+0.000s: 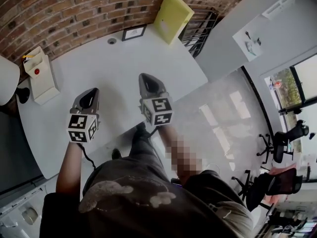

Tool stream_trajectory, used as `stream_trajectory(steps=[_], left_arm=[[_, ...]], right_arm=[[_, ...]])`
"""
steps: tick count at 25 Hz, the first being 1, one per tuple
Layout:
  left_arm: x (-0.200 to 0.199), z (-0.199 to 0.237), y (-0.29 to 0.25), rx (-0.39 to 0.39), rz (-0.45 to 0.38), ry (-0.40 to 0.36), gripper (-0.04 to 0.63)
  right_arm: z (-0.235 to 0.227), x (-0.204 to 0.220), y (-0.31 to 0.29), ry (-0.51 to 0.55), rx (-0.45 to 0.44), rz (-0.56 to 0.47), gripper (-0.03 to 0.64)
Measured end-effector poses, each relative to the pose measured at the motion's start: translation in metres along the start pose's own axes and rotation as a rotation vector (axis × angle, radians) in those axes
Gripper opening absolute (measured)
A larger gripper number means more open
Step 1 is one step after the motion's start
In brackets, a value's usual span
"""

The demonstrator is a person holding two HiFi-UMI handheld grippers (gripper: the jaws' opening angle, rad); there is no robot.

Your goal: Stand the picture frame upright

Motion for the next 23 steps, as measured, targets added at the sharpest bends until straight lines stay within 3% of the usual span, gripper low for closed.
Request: stream_trajectory(steps=[12, 23], left_arm=[[-0.003, -0.028, 0.032, 0.016, -0.016, -0.010, 0.015], [-0.036, -0.095, 0.059, 0.009, -0.036, -0.045, 0.017]], right_arm=[[0.003, 0.010, 0.057, 0.016, 0.022, 0.005, 0.005], [-0.014, 0.003, 0.150, -0.018, 0.043, -0.030, 0.005]])
Point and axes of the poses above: the fingertips, and each gripper's own axes: y backward along the fingers, z to its left, x out of its underside, the point moved 1 cm from there along y, backward along the fingers, and after that the axes turned 11 degrees about -y, right-handed, at the moved point
